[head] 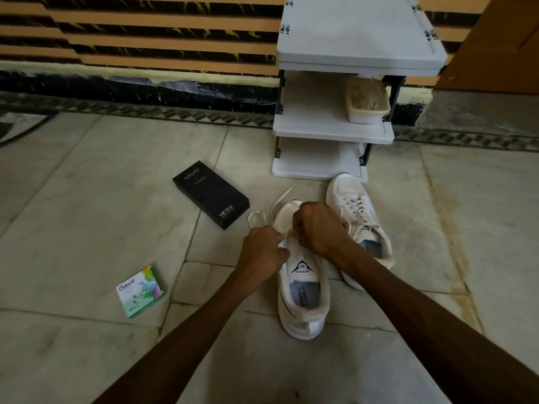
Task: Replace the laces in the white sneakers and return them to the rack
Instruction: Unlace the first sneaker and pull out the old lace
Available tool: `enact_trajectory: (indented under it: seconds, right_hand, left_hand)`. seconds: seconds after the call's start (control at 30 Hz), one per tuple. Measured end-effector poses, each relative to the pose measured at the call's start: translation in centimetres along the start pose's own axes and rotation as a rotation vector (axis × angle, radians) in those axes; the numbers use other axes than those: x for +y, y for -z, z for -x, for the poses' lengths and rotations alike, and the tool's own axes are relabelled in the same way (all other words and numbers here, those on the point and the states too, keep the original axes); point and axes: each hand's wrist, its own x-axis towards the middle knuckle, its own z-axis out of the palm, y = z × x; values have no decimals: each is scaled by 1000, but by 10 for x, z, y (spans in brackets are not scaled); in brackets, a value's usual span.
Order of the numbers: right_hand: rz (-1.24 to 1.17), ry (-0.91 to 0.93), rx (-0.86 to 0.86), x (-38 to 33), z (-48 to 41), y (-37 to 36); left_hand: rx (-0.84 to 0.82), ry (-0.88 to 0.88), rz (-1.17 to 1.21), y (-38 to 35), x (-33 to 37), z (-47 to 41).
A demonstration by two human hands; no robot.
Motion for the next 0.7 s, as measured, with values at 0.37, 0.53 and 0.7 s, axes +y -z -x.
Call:
enact_trajectory:
  seconds: [0.37,0.53,0.7]
  right_hand:
    - [-1842,-347,276,18,14,68]
    - [-681,-328,21,15,14,22]
    - [48,-128,-13,-3,17,-2]
  left_hand:
    - [-42,53,32,-2,3,-3]
    - [-61,54,45,-1,2,-3]
    - [-51,57,44,-4,3,-5]
